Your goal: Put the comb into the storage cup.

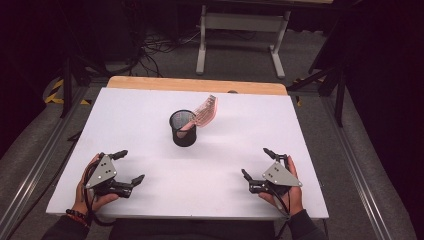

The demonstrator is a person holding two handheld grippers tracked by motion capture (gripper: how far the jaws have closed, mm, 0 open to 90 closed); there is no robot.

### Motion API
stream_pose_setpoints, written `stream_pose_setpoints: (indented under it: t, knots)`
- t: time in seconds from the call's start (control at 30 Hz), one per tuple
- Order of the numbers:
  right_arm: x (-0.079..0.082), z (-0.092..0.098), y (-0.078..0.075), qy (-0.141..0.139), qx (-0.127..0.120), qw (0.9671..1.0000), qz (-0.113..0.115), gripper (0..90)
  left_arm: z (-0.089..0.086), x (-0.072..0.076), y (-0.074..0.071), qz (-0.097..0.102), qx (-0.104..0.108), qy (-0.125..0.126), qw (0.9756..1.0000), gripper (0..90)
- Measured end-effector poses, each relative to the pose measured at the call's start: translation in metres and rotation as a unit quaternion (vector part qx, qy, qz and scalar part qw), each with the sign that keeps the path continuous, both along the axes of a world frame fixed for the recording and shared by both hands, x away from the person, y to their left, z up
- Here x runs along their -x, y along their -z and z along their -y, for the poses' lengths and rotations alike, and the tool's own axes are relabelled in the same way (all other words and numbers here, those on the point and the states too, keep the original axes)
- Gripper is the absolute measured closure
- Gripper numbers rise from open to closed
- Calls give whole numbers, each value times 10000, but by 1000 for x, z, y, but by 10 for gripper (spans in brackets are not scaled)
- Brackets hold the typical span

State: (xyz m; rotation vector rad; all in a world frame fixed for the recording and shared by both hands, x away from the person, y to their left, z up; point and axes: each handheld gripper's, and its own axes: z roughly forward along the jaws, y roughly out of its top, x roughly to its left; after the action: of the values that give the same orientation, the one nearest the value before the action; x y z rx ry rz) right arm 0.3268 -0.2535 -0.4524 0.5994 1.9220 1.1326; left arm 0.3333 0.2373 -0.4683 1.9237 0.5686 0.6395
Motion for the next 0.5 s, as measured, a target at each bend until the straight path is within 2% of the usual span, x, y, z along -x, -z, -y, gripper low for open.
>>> stream_pose_setpoints:
  t: [0.5]
  knots:
    - [-2,-1,1,2,-58,10000,-74,64,1,-2,-1,9,-1,-56,10000,56]
